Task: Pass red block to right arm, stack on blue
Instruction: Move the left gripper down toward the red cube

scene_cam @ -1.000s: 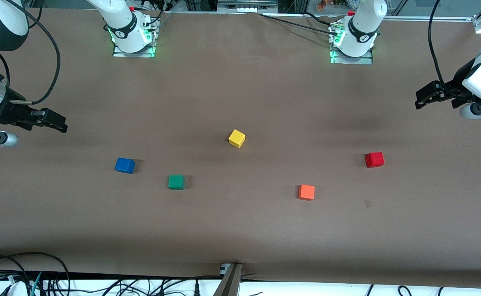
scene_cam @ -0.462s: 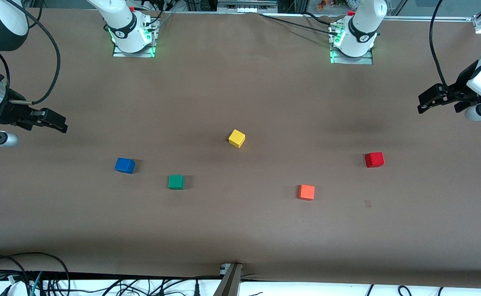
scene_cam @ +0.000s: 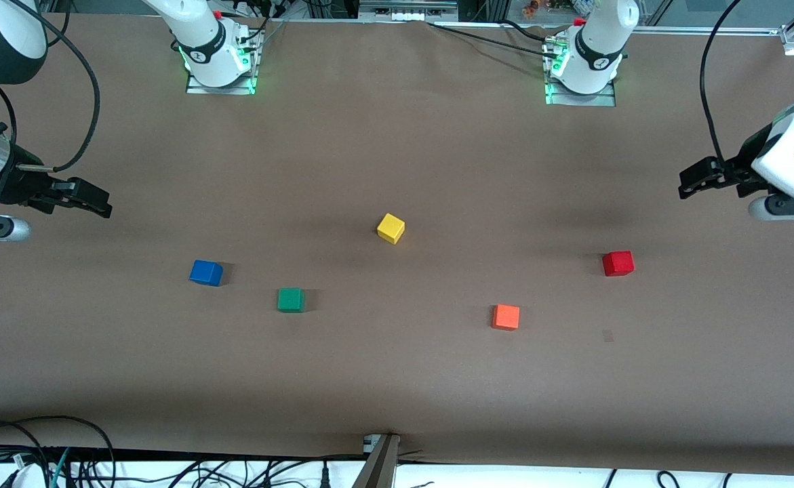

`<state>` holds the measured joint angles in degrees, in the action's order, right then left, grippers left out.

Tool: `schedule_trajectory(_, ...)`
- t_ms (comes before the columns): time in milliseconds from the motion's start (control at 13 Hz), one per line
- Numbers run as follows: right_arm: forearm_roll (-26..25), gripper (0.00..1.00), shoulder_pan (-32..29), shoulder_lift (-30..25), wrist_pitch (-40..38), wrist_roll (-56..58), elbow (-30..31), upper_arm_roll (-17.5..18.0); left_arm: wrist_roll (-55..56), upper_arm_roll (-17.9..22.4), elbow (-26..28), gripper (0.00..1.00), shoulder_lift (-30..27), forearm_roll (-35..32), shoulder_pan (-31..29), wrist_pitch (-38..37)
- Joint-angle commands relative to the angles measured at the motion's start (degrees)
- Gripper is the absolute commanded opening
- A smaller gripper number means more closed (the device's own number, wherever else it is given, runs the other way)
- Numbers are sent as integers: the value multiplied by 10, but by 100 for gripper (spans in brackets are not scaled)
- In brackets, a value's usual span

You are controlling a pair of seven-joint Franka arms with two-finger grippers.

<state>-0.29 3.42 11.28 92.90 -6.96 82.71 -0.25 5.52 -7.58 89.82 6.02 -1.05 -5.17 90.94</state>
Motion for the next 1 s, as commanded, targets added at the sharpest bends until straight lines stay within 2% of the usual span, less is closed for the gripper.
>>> schedule_trajectory(0,-4,100,2,-6,-11,-10,-3,1,-1,2,-9,100,36,-12,-2,-12)
schedule_trajectory(615,-4,100,2,-6,-11,-10,-3,1,4,5,-5,100,158,-33,-15,59)
schedule_trajectory(923,-4,100,2,-6,-11,-10,-3,1,-2,5,44,100,185,-53,-21,136)
